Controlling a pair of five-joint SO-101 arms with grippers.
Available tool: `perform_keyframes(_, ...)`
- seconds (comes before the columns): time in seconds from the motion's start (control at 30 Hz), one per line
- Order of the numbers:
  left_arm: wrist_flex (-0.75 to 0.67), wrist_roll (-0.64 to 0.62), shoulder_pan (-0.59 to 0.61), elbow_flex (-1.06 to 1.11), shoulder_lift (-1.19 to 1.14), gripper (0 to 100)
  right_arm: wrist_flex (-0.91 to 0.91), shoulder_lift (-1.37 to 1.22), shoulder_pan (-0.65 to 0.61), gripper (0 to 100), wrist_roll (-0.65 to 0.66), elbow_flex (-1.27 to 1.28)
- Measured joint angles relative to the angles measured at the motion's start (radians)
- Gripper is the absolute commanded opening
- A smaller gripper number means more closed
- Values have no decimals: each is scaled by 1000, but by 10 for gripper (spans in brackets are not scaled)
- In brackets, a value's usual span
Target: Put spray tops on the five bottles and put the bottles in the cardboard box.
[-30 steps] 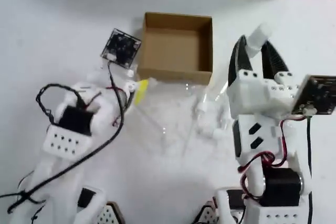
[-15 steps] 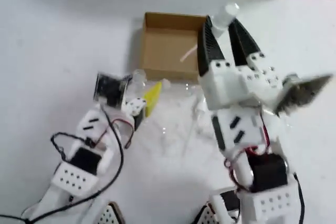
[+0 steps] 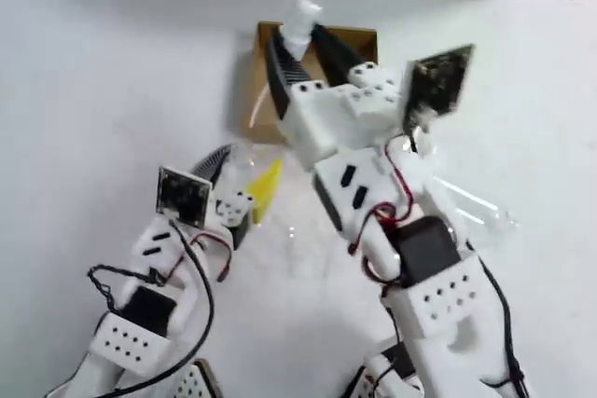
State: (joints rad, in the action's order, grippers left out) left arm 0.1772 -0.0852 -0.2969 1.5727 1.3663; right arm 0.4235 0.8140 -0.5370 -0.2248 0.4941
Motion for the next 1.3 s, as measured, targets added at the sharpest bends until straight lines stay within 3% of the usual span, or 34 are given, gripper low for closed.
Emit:
perform_keyframes(0.27, 0, 43, 0, 55, 68, 22, 3, -21, -15, 16, 0, 0)
perform_keyframes(0.63, 0, 115, -2, 64, 83, 22, 213, -21, -46, 16, 0, -127)
perform_keyframes(1.3, 0, 118, -2, 64, 83, 22, 219, -21, -72, 16, 0, -95)
